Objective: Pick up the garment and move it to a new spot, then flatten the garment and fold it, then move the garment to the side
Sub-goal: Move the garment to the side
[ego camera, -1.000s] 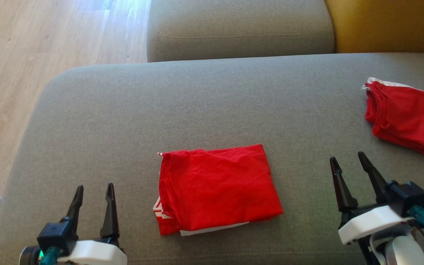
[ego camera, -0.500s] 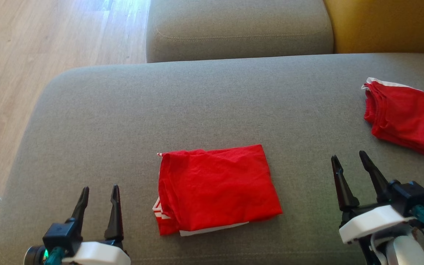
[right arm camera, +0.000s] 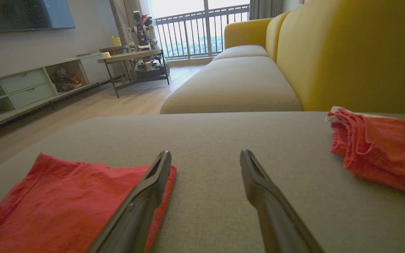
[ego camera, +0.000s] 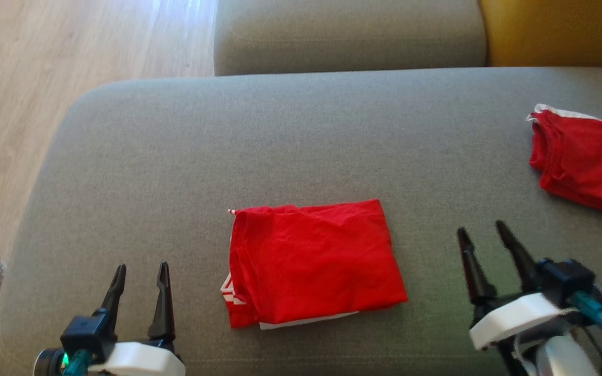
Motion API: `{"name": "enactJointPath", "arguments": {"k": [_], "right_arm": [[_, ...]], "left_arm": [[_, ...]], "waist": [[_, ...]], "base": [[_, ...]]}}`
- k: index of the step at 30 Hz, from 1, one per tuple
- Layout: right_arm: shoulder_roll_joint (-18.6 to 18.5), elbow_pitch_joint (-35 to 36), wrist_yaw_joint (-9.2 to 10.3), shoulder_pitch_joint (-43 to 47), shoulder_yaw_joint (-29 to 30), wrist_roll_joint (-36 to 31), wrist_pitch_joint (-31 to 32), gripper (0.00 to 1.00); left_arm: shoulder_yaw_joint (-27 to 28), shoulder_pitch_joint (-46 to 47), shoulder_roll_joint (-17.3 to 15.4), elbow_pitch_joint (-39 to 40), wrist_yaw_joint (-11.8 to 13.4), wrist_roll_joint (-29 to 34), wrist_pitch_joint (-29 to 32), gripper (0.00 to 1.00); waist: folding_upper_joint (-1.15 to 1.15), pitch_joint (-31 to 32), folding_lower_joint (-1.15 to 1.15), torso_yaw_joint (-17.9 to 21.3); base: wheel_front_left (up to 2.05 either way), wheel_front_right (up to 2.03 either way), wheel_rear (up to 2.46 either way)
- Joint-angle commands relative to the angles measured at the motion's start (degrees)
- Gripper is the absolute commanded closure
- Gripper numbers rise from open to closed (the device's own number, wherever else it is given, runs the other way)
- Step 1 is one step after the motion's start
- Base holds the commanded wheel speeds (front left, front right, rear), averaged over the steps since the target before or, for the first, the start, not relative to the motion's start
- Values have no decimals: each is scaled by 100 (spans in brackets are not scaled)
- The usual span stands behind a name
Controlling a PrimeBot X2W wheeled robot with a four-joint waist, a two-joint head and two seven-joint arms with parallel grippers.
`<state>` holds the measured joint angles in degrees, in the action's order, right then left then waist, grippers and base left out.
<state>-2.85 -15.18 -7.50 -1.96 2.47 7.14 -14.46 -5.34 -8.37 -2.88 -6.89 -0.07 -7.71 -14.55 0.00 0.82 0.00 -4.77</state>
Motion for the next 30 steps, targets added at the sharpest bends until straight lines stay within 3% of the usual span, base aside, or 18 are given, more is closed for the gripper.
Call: {"name": "enactJointPath", "arguments": {"k": [1,10,14,25,26,27,30], "right_arm": [[-3,37,1,-370,-303,151,-11,0],[-3,-658,1,-860,-889,739,408,0],[-3,-1294,1,-1162,-1119,1439,727,0],[-3,-2718,1,-1758,-1533,2106,1135,0],[-3,-2809,1,-1810,-1584,2121,1118,63],[-3,-2897,1,-1864,-1624,2086,1078,100],[-3,-3116,1,-2033,-1674,1896,906,100]], "left_arm": [[158,305,1,174,-22,30,-45,0],[-5,517,1,83,-59,114,-45,0],[-67,642,1,22,-79,145,-45,0],[-142,723,1,-47,-83,147,-45,0],[-142,723,1,-50,-82,148,-45,0],[-139,723,1,-52,-81,149,-45,0],[-125,719,1,-49,-74,150,-45,0]], "waist": [[0,-130,0,-46],[0,-459,0,-204],[0,-561,0,-353],[0,-655,0,-637],[0,-661,0,-650],[0,-666,0,-659],[0,-676,0,-653]], "base": [[0,0,0],[0,0,0],[0,0,0],[0,0,0],[0,0,0],[0,0,0],[0,0,0]]}}
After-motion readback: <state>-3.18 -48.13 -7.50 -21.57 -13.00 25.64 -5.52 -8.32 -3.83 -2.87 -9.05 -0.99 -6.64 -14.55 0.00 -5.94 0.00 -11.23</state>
